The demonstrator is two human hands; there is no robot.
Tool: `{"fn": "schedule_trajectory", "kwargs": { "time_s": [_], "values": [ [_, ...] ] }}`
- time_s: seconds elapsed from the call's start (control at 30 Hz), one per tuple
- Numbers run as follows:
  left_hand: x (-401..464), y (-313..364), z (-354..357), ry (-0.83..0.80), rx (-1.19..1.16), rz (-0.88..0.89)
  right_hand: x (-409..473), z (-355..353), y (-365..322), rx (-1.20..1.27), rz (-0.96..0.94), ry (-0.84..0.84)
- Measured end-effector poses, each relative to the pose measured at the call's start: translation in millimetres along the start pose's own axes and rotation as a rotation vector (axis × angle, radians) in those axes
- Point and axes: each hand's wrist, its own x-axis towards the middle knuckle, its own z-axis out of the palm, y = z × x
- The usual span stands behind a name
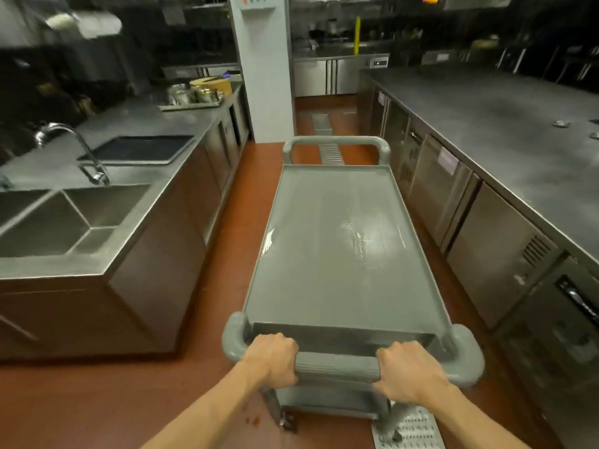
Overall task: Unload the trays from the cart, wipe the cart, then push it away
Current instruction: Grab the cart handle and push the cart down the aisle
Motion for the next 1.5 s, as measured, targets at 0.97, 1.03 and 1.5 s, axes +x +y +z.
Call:
{"fn": "schedule_trajectory", "kwargs": {
  "time_s": [0.97, 1.03, 1.5],
  "values": [
    [134.9, -463.3, -48.1, 0.093, -0.031, -0.065, 398.4, -162.2, -239.8, -0.074, -0.114, 0.061],
    [137.2, -479.6, -50.4, 0.109, -0.03, -0.069, 413.0, -165.4, -248.0, -0.064, -0.125, 0.072],
    [129.5, -585.1, -41.7, 0.144, -0.174, -0.05, 482.5, -168.8, -315.6, -0.047, -0.224, 0.238]
  ]
}}
